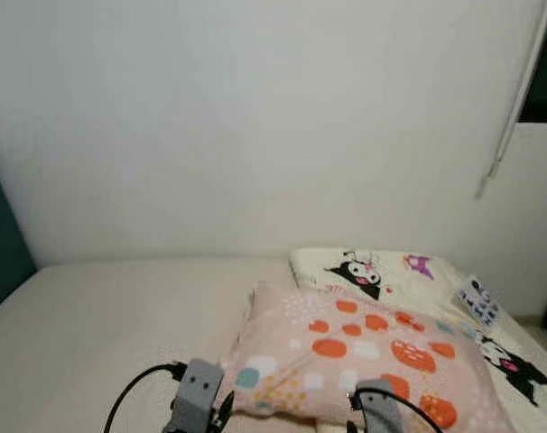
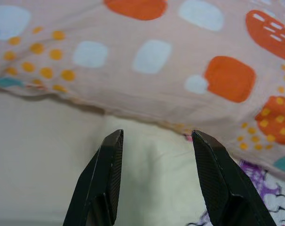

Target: Clean up the room

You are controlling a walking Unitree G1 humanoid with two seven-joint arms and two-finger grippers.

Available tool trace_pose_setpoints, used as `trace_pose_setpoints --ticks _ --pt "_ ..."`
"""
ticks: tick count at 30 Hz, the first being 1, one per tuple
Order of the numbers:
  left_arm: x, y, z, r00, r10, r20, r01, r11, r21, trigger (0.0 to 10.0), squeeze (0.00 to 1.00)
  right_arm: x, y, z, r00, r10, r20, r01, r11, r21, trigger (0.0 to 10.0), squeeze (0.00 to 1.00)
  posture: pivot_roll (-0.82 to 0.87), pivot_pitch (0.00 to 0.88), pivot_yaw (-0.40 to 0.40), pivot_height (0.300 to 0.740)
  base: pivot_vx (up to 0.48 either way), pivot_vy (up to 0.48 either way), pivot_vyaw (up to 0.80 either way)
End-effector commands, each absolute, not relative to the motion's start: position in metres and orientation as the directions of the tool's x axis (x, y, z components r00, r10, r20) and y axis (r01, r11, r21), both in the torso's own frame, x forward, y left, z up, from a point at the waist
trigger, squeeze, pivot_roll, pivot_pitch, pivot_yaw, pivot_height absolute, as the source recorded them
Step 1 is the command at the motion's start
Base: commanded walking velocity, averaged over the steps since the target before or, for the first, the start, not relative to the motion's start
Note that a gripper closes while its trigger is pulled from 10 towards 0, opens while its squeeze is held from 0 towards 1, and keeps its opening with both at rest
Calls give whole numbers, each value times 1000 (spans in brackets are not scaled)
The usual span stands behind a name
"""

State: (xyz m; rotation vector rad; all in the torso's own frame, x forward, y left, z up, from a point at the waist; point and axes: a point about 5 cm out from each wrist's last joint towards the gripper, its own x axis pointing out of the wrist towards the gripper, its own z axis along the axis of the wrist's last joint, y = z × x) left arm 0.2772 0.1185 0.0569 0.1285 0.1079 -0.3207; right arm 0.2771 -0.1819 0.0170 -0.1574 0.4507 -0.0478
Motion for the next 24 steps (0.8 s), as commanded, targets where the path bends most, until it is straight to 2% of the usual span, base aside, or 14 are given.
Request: trace_pose_setpoints --ticks 1,13,24 --pt "277 122 53 944 -293 -150 312 942 124 10000 0 276 -183 16 895 -91 -436 27 988 -150 10000 0 -31 91 4 740 0 0 0" --pt "284 127 56 952 -272 -138 293 942 165 10000 0 283 -200 26 906 -154 -395 95 982 -165 10000 0 -34 95 5 740 0 0 0" --pt "291 133 60 965 -232 -121 250 954 168 10000 0 286 -205 31 918 -166 -361 105 978 -182 10000 0 -33 93 2 740 0 0 0"
